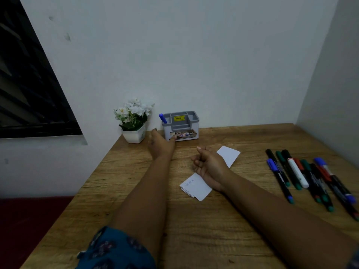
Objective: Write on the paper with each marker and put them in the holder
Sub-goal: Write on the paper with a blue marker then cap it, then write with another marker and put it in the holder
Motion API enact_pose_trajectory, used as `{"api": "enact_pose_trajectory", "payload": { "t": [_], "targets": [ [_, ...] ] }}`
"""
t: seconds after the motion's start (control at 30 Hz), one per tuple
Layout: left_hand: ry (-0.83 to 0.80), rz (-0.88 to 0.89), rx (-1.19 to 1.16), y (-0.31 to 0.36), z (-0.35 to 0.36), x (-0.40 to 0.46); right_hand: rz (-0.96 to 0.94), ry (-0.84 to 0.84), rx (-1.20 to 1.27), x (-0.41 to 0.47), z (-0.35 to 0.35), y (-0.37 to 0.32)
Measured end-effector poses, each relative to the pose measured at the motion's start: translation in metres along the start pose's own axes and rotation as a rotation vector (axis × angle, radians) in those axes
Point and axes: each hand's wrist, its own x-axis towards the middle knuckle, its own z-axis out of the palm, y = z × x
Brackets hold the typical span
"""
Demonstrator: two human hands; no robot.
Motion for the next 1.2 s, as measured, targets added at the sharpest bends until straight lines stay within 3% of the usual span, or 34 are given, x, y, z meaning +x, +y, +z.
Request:
{"api": "enact_pose_trajectory", "payload": {
  "t": [0.1, 0.27, 0.33, 0.43, 0.47, 0.53, 0.63, 0.87, 1.1, 1.2],
  "targets": [
    [0.003, 0.026, -0.074, 0.013, -0.011, -0.030, 0.053, -0.015, 0.165, 0.000, -0.005, -0.003],
    [-0.407, -0.009, -0.343, 0.028, -0.021, -0.096, 0.039, -0.097, 0.248, -0.013, -0.004, -0.022],
    [-0.441, 0.020, -0.369, 0.037, -0.026, -0.109, -0.122, -0.012, -0.109, -0.026, -0.009, -0.049],
    [-0.466, 0.086, -0.341, 0.044, -0.033, -0.111, -0.422, 0.316, -1.211, -0.050, -0.047, -0.090],
    [-0.484, 0.100, -0.319, 0.044, -0.035, -0.110, -0.403, 0.457, -1.454, -0.057, -0.066, -0.101],
    [-0.524, 0.127, -0.281, 0.045, -0.037, -0.111, -0.196, 0.651, -1.712, -0.071, -0.097, -0.113],
    [-0.536, 0.153, -0.262, 0.048, -0.040, -0.114, -0.010, 0.686, -1.809, -0.082, -0.111, -0.109],
    [-0.492, 0.259, -0.256, 0.044, -0.044, -0.112, -0.060, 0.724, -1.804, -0.078, -0.099, -0.096],
    [-0.457, 0.296, -0.225, 0.038, -0.045, -0.106, -0.012, 0.791, -2.229, -0.068, -0.075, -0.078],
    [-0.446, 0.317, -0.207, 0.036, -0.046, -0.103, -0.061, 0.763, -2.233, -0.064, -0.073, -0.073]
  ]
}}
